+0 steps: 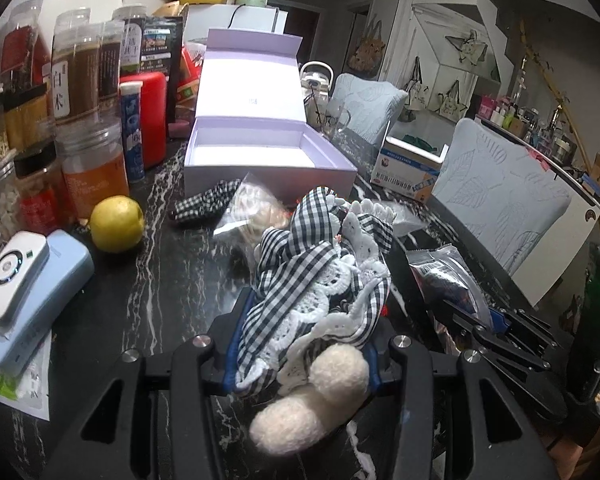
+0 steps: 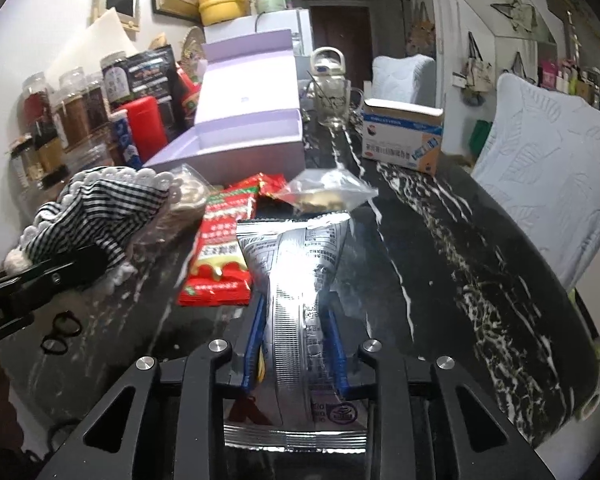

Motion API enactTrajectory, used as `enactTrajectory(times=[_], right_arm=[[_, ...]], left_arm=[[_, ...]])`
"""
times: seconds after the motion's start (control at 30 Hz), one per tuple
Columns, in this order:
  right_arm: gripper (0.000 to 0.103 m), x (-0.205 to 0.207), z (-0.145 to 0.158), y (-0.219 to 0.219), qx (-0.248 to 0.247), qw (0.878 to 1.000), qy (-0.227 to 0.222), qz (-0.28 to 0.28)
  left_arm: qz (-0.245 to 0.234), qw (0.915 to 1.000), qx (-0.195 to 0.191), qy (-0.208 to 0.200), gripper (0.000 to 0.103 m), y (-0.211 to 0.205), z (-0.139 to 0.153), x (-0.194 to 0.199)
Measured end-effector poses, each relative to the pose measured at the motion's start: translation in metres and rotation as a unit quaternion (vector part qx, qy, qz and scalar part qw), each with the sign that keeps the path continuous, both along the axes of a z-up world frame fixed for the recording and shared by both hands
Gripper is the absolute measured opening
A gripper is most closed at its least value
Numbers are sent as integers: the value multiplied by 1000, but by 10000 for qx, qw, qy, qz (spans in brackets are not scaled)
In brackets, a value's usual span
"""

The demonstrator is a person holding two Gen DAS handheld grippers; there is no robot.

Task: Organize soft objects
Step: 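Lift and carry the cloth and foil packet over the lavender box with both grippers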

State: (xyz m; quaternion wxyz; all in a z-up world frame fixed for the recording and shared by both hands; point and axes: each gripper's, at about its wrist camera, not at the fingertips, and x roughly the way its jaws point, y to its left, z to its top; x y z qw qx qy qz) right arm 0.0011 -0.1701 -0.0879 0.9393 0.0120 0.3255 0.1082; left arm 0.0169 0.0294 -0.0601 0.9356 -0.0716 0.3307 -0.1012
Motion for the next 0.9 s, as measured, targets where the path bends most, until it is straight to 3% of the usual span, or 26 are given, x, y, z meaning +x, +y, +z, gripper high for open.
enactTrajectory(times=[0.37,0.9], right_arm=[[28,6,33,-5,196,9988,-433,128],[28,65,92,7,-54,9976,-600,344]], left_arm=[[-48,9996,-53,-278,46,5,31,27],[-91,9985,55,-537,46,10,96,91]])
